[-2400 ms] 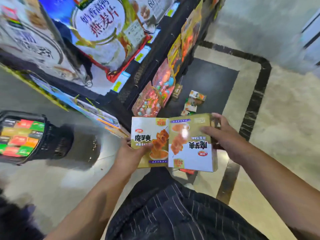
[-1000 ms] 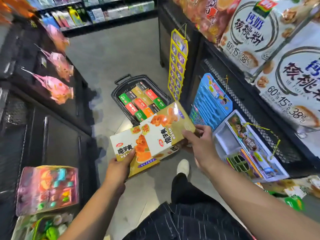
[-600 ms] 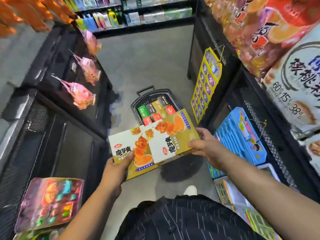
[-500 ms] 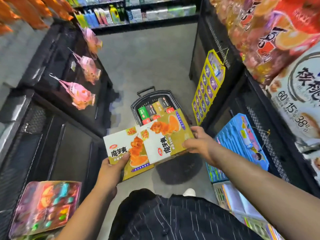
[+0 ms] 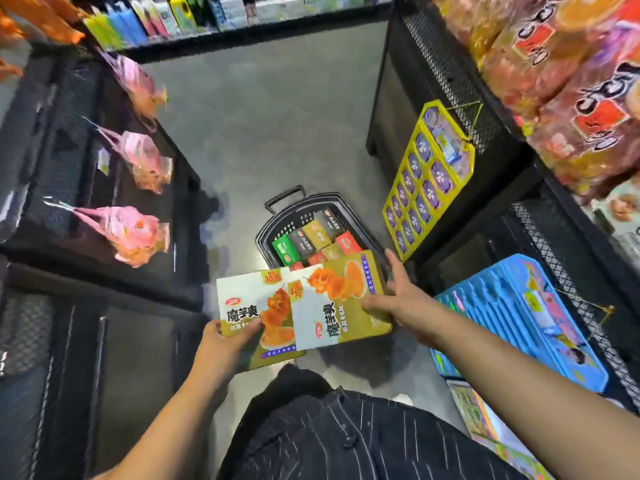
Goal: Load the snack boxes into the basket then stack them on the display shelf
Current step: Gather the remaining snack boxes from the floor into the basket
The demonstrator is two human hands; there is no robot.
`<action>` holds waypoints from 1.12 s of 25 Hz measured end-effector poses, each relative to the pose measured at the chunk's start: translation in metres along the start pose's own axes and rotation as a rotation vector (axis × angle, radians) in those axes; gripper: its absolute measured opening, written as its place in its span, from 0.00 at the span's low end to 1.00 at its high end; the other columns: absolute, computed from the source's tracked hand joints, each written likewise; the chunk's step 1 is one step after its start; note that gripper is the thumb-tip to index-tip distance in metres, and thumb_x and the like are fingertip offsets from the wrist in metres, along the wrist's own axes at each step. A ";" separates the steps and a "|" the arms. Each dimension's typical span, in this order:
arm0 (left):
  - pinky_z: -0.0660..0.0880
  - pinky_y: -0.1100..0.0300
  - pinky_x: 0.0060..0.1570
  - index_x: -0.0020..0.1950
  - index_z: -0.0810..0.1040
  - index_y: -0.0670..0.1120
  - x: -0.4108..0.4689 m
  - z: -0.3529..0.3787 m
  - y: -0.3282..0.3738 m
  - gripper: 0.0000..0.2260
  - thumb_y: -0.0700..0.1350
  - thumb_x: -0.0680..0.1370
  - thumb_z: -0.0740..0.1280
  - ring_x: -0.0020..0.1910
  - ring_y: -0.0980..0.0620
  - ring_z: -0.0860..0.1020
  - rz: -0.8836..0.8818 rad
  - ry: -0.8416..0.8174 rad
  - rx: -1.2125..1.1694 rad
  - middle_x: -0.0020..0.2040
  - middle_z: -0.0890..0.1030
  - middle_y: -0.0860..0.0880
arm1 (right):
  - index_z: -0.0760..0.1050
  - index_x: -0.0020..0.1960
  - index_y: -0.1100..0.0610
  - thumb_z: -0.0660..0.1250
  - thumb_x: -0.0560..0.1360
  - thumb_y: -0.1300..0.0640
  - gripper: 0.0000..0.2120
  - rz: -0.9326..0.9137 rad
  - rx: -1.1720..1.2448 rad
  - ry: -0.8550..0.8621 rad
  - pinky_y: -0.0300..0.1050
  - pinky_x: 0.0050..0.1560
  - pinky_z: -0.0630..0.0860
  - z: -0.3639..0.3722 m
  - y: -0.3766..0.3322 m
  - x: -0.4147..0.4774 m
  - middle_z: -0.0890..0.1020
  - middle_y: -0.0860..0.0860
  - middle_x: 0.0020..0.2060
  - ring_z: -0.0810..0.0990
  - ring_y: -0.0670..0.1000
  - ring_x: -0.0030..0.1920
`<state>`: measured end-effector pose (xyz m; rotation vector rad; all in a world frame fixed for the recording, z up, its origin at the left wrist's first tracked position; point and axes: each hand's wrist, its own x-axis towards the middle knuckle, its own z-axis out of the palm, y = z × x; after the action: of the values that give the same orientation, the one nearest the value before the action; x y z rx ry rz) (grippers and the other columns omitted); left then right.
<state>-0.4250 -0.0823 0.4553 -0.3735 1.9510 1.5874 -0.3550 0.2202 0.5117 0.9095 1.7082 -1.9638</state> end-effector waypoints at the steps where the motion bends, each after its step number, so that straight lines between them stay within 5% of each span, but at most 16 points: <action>1: 0.78 0.61 0.35 0.55 0.81 0.40 0.025 -0.011 0.008 0.16 0.47 0.73 0.76 0.42 0.49 0.84 0.000 -0.031 0.031 0.50 0.86 0.42 | 0.44 0.77 0.37 0.72 0.73 0.66 0.50 0.004 -0.019 0.002 0.44 0.46 0.79 0.005 -0.008 0.008 0.78 0.46 0.49 0.79 0.45 0.47; 4: 0.78 0.58 0.38 0.60 0.77 0.40 0.087 -0.038 0.039 0.33 0.58 0.64 0.81 0.42 0.51 0.83 0.000 -0.089 0.173 0.50 0.85 0.44 | 0.50 0.76 0.38 0.73 0.71 0.67 0.47 -0.006 -0.046 0.051 0.40 0.39 0.78 0.025 -0.026 0.032 0.79 0.49 0.58 0.80 0.49 0.53; 8: 0.80 0.55 0.43 0.57 0.78 0.44 0.157 -0.050 0.083 0.28 0.56 0.64 0.82 0.44 0.50 0.85 -0.004 -0.194 0.366 0.47 0.86 0.45 | 0.63 0.69 0.47 0.76 0.68 0.65 0.36 0.008 0.023 0.212 0.46 0.48 0.78 0.047 -0.027 0.059 0.80 0.50 0.49 0.80 0.50 0.50; 12: 0.81 0.45 0.51 0.63 0.75 0.48 0.219 -0.041 0.094 0.40 0.63 0.57 0.83 0.49 0.49 0.85 -0.052 -0.302 0.525 0.52 0.85 0.49 | 0.69 0.57 0.46 0.76 0.70 0.63 0.24 0.058 0.205 0.375 0.52 0.52 0.78 0.054 -0.011 0.075 0.80 0.49 0.47 0.79 0.49 0.47; 16: 0.82 0.48 0.51 0.64 0.74 0.49 0.253 -0.009 0.100 0.42 0.65 0.57 0.82 0.50 0.50 0.85 -0.093 -0.365 0.597 0.54 0.85 0.51 | 0.68 0.54 0.51 0.74 0.71 0.63 0.19 0.151 0.391 0.462 0.48 0.36 0.78 0.039 0.008 0.097 0.80 0.52 0.51 0.81 0.52 0.42; 21: 0.81 0.46 0.50 0.64 0.74 0.48 0.298 0.018 0.092 0.45 0.66 0.54 0.82 0.50 0.47 0.85 -0.189 -0.351 0.642 0.54 0.85 0.49 | 0.69 0.52 0.53 0.73 0.70 0.66 0.18 0.290 0.652 0.474 0.64 0.61 0.74 0.013 0.035 0.138 0.81 0.58 0.56 0.81 0.58 0.51; 24: 0.82 0.47 0.50 0.63 0.74 0.46 0.309 0.053 0.105 0.42 0.63 0.56 0.83 0.49 0.47 0.85 -0.212 -0.376 0.643 0.53 0.85 0.48 | 0.72 0.56 0.53 0.75 0.70 0.58 0.18 0.375 0.705 0.464 0.53 0.53 0.75 0.004 0.053 0.164 0.82 0.55 0.57 0.78 0.55 0.58; 26: 0.83 0.51 0.45 0.61 0.75 0.43 0.324 0.081 0.105 0.34 0.55 0.61 0.83 0.46 0.48 0.85 -0.228 -0.422 0.638 0.50 0.86 0.46 | 0.72 0.60 0.54 0.75 0.70 0.55 0.21 0.414 0.772 0.487 0.48 0.46 0.73 0.001 0.066 0.188 0.82 0.53 0.56 0.78 0.55 0.56; 28: 0.80 0.62 0.35 0.59 0.76 0.39 0.344 0.111 0.098 0.24 0.46 0.68 0.80 0.39 0.54 0.85 -0.240 -0.474 0.687 0.44 0.86 0.48 | 0.70 0.61 0.55 0.75 0.70 0.57 0.23 0.453 0.889 0.534 0.48 0.50 0.76 0.000 0.082 0.216 0.82 0.54 0.55 0.80 0.56 0.50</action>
<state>-0.7208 0.0991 0.3131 0.0529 1.8438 0.6984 -0.4552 0.2324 0.3041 2.0503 0.6127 -2.2427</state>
